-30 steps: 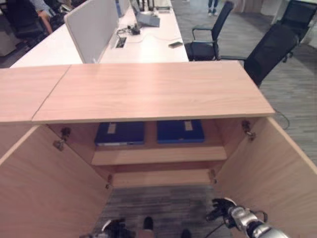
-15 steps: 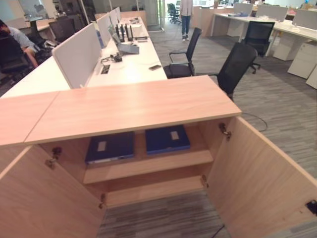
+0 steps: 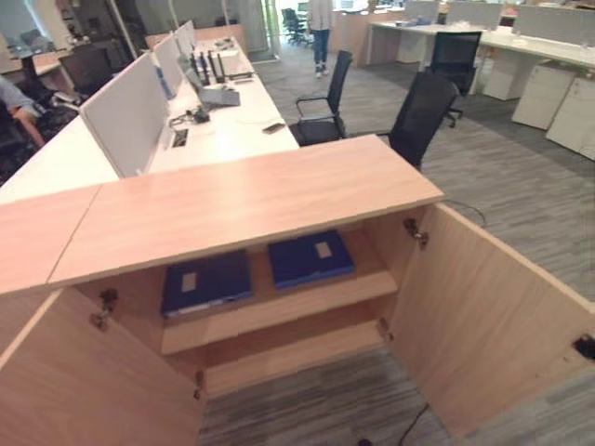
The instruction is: Put the empty folder in the office cabinet
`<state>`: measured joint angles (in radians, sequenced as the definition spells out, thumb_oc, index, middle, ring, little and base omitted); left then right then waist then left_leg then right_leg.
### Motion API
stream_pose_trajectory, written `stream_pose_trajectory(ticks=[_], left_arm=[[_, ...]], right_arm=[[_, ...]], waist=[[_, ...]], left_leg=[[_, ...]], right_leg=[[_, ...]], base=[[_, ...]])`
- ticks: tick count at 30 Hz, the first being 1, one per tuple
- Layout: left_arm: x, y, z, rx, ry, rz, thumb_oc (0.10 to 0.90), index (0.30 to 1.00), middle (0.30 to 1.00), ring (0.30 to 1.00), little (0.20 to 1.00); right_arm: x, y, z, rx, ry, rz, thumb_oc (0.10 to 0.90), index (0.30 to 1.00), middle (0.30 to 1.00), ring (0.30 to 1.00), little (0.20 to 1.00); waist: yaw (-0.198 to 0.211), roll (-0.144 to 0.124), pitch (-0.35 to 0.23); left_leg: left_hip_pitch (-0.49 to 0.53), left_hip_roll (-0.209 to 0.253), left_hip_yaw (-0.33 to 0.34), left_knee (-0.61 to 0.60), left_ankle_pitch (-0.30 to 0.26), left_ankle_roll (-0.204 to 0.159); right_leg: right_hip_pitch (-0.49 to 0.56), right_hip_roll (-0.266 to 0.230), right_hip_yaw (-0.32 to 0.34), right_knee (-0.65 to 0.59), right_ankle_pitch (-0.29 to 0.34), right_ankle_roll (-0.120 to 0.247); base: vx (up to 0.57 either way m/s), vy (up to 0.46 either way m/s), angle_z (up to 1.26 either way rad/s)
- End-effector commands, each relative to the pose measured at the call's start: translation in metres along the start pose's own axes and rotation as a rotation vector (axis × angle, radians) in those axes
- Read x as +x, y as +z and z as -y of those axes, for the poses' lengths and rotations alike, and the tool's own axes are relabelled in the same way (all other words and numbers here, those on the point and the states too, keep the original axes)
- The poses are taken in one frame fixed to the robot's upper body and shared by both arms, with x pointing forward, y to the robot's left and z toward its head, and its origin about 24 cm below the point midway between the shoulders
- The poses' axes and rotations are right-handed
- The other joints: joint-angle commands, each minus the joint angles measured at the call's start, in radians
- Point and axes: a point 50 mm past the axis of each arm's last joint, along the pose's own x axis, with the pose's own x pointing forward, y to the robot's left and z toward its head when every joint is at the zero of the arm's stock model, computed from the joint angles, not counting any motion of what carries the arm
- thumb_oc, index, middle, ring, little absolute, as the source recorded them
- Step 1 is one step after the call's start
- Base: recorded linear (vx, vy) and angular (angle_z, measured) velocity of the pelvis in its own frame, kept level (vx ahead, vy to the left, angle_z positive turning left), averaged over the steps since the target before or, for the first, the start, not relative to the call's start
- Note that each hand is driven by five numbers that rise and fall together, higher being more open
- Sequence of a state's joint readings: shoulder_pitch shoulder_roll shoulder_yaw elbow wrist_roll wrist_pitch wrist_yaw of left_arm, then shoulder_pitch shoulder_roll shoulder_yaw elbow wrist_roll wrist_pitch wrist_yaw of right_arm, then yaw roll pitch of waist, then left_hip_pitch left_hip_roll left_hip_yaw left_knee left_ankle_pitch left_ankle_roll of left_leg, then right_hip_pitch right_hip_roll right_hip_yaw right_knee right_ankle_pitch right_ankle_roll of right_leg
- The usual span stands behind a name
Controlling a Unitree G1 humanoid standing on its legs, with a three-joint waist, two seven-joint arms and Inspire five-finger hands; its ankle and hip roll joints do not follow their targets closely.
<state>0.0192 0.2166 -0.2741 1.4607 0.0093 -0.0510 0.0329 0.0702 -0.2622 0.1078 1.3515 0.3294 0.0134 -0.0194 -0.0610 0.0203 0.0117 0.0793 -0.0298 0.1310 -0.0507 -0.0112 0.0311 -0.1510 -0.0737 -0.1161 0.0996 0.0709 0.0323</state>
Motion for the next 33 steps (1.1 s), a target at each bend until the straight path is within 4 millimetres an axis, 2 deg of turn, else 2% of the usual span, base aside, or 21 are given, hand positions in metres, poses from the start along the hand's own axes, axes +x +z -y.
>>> stream_pose_trajectory(ticks=[1, 3, 4, 5, 7, 8, 9, 10, 11, 12, 16, 17, 21, 24, 25, 26, 27, 28, 29, 32, 33], left_arm=[[0.001, 0.031, -0.017, 0.027, 0.05, 0.085, 0.8, 0.9, 0.9, 0.9, 0.9], [0.001, 0.032, -0.021, 0.043, 0.058, 0.082, 0.8, 0.9, 0.9, 0.9, 0.9], [0.001, 0.032, -0.021, 0.043, 0.058, 0.082, 0.8, 0.9, 0.9, 0.9, 0.9], [0.001, 0.028, -0.024, 0.06, 0.062, 0.065, 0.8, 0.9, 0.9, 0.9, 0.9], [0.001, 0.026, -0.025, 0.063, 0.06, 0.058, 0.8, 0.9, 0.9, 0.9, 0.9], [0.001, 0.025, -0.025, 0.065, 0.056, 0.052, 0.8, 0.9, 0.9, 0.9, 0.9], [0.001, 0.022, -0.027, 0.065, 0.057, 0.043, 0.8, 0.9, 0.9, 0.9, 0.9], [0.001, 0.022, -0.027, 0.066, 0.056, 0.042, 0.8, 0.9, 0.9, 0.9, 0.9], [0.0, 0.02, -0.029, 0.066, 0.056, 0.038, 0.8, 0.9, 0.9, 0.9, 0.9], [0.0, 0.011, -0.03, 0.056, 0.053, 0.012, 0.8, 0.9, 0.9, 0.9, 0.9], [0.0, 0.004, -0.021, 0.039, 0.03, -0.002, 0.8, 0.9, 0.9, 0.9, 0.9], [0.0, 0.004, -0.021, 0.039, 0.03, -0.002, 0.8, 0.9, 0.9, 0.9, 0.9], [0.001, 0.018, -0.019, 0.051, 0.037, 0.041, 0.8, 0.9, 0.9, 0.9, 0.9], [0.001, 0.043, -0.022, 0.056, 0.053, 0.129, 0.8, 0.9, 0.9, 0.9, 0.9], [0.001, 0.043, -0.021, 0.057, 0.052, 0.129, 0.8, 0.9, 0.9, 0.9, 0.9], [-0.002, 0.086, -0.015, 0.087, 0.055, 0.208, 0.8, 0.9, 0.9, 0.9, 0.9], [0.0, 0.074, -0.009, 0.077, 0.046, 0.165, 0.8, 0.9, 0.9, 0.9, 0.9], [0.0, 0.074, -0.009, 0.077, 0.046, 0.165, 0.8, 0.9, 0.9, 0.9, 0.9], [0.001, 0.058, -0.004, 0.094, 0.047, 0.097, 0.8, 0.9, 0.9, 0.9, 0.9], [0.001, 0.044, -0.004, 0.105, 0.057, 0.042, 0.8, 0.9, 0.9, 0.9, 0.9], [0.001, 0.044, -0.004, 0.106, 0.057, 0.042, 0.8, 0.9, 0.9, 0.9, 0.9]], right_arm=[[0.001, 0.037, 0.006, 0.145, -0.054, 0.089, 0.8, 0.9, 0.9, 0.9, 0.9], [0.001, 0.042, 0.009, 0.208, -0.074, 0.109, 0.8, 0.9, 0.9, 0.9, 0.9], [0.001, 0.042, 0.01, 0.208, -0.074, 0.109, 0.8, 0.9, 0.9, 0.9, 0.9], [0.0, 0.039, 0.015, 0.262, -0.097, 0.103, 0.8, 0.9, 0.9, 0.9, 0.9], [0.0, 0.037, 0.019, 0.29, -0.104, 0.1, 0.8, 0.9, 0.9, 0.9, 0.9], [0.0, 0.034, 0.022, 0.306, -0.114, 0.093, 0.8, 0.9, 0.9, 0.9, 0.9], [0.0, 0.029, 0.025, 0.315, -0.12, 0.077, 0.8, 0.9, 0.9, 0.9, 0.9], [0.0, 0.028, 0.025, 0.315, -0.121, 0.075, 0.8, 0.9, 0.9, 0.9, 0.9], [0.0, 0.025, 0.026, 0.316, -0.121, 0.066, 0.8, 0.9, 0.9, 0.9, 0.9], [0.0, 0.015, 0.024, 0.31, -0.119, 0.036, 0.8, 0.9, 0.9, 0.9, 0.9], [0.0, 0.015, 0.021, 0.304, -0.111, 0.031, 0.8, 0.9, 0.9, 0.9, 0.9], [0.0, 0.015, 0.021, 0.304, -0.111, 0.031, 0.8, 0.9, 0.9, 0.9, 0.9], [0.0, 0.024, 0.024, 0.294, -0.122, 0.067, 0.8, 0.9, 0.9, 0.9, 0.9], [-0.002, 0.044, 0.033, 0.27, -0.153, 0.141, 0.8, 0.9, 0.9, 0.9, 0.9], [-0.002, 0.044, 0.033, 0.27, -0.154, 0.141, 0.8, 0.9, 0.9, 0.9, 0.9], [-0.003, 0.064, 0.03, 0.234, -0.148, 0.207, 0.8, 0.9, 0.9, 0.9, 0.9], [-0.005, 0.072, 0.029, 0.231, -0.156, 0.251, 0.8, 0.9, 0.9, 0.9, 0.9], [-0.005, 0.072, 0.029, 0.231, -0.155, 0.251, 0.8, 0.9, 0.9, 0.9, 0.9], [-0.012, 0.093, 0.027, 0.194, -0.169, 0.367, 0.8, 0.9, 0.9, 0.9, 0.9], [-0.027, 0.123, 0.031, 0.144, -0.19, 0.535, 0.8, 0.9, 0.9, 0.9, 0.9], [-0.027, 0.123, 0.031, 0.144, -0.19, 0.534, 0.8, 0.9, 0.9, 0.9, 0.9]], waist=[[-0.047, -0.014, 0.063], [-0.045, 0.001, 0.083], [-0.046, 0.001, 0.085], [-0.046, 0.017, 0.088], [-0.045, 0.02, 0.085], [-0.048, 0.026, 0.079], [-0.046, 0.021, 0.065], [-0.046, 0.02, 0.063], [-0.044, 0.013, 0.05], [-0.033, -0.017, 0.019], [-0.034, -0.025, -0.006], [-0.034, -0.024, -0.007], [-0.046, -0.033, -0.012], [-0.05, -0.035, -0.026], [-0.051, -0.034, -0.022], [-0.08, -0.041, -0.036], [-0.082, -0.049, -0.042], [-0.082, -0.049, -0.044], [-0.085, -0.064, -0.057], [-0.084, -0.073, -0.065], [-0.084, -0.074, -0.068]], left_leg=[[-0.009, -0.061, 0.003, -0.037, -0.058, 0.005], [-0.019, -0.032, 0.031, -0.037, -0.045, 0.005], [-0.017, -0.032, 0.031, -0.037, -0.045, 0.005], [-0.022, -0.006, 0.055, -0.037, -0.041, 0.008], [-0.022, 0.001, 0.07, -0.037, -0.042, 0.01], [-0.012, 0.007, 0.067, -0.037, -0.062, 0.009], [-0.021, 0.011, 0.094, -0.037, -0.049, 0.015], [-0.009, 0.008, 0.082, -0.037, -0.068, 0.011], [-0.021, 0.007, 0.101, -0.037, -0.052, 0.012], [-0.018, -0.002, 0.106, -0.037, -0.058, 0.006], [-0.01, 0.018, 0.123, -0.037, -0.055, -0.005], [-0.01, 0.019, 0.124, -0.037, -0.055, -0.005], [-0.021, 0.041, 0.114, -0.037, -0.046, -0.021], [-0.024, 0.058, 0.109, -0.037, -0.043, -0.037], [-0.018, 0.059, 0.107, -0.037, -0.046, -0.037], [-0.009, 0.068, 0.116, -0.037, -0.048, -0.043], [-0.003, 0.072, 0.119, -0.037, -0.049, -0.047], [-0.006, 0.072, 0.12, -0.037, -0.046, -0.047], [0.001, 0.077, 0.124, -0.037, -0.049, -0.052], [0.01, 0.082, 0.123, -0.037, -0.055, -0.056], [0.006, 0.081, 0.123, -0.037, -0.052, -0.056]], right_leg=[[-0.085, -0.041, -0.013, -0.053, 0.044, 0.12], [-0.087, -0.073, -0.075, 0.014, -0.014, 0.112], [-0.086, -0.073, -0.075, 0.017, -0.016, 0.112], [-0.061, -0.111, -0.093, 0.108, -0.072, 0.083], [-0.049, -0.131, -0.08, 0.161, -0.094, 0.074], [-0.033, -0.151, -0.059, 0.211, -0.125, 0.081], [-0.012, -0.18, -0.04, 0.222, -0.108, 0.076], [-0.004, -0.181, -0.03, 0.229, -0.13, 0.087], [0.028, -0.183, -0.033, 0.171, -0.099, 0.091], [0.084, -0.161, -0.017, 0.06, -0.102, 0.116], [0.097, -0.104, 0.019, -0.049, -0.068, 0.123], [0.096, -0.104, 0.02, -0.049, -0.068, 0.123], [0.122, -0.065, 0.02, -0.121, -0.056, 0.114], [0.152, -0.041, 0.014, -0.171, -0.055, 0.11], [0.158, -0.041, 0.013, -0.173, -0.057, 0.11], [0.166, -0.031, 0.025, -0.179, -0.062, 0.108], [0.172, -0.028, 0.029, -0.182, -0.064, 0.108], [0.168, -0.028, 0.03, -0.182, -0.062, 0.107], [0.176, -0.022, 0.032, -0.187, -0.067, 0.105], [0.189, -0.016, 0.028, -0.187, -0.076, 0.103], [0.185, -0.016, 0.029, -0.187, -0.074, 0.102]], base=[[-0.28, 0.105, -0.45], [-0.21, 0.01, -0.67], [-0.18, 0.008, -0.57], [-0.14, 0.011, -0.58], [-0.06, 0.014, -0.63], [0.0, -0.017, -0.68], [0.08, -0.008, -0.59], [-0.02, -0.064, -0.42], [0.13, -0.149, -0.29], [0.06, -0.158, -0.28], [0.1, -0.164, -0.38], [0.07, -0.141, -0.45], [0.01, -0.121, -0.19], [0.05, -0.092, 0.02], [0.08, -0.078, 0.02], [0.09, -0.089, 0.01], [0.08, -0.094, 0.01], [0.06, -0.102, -0.11], [0.06, -0.091, -0.19], [0.06, -0.078, -0.12], [0.02, -0.044, 0.03]])
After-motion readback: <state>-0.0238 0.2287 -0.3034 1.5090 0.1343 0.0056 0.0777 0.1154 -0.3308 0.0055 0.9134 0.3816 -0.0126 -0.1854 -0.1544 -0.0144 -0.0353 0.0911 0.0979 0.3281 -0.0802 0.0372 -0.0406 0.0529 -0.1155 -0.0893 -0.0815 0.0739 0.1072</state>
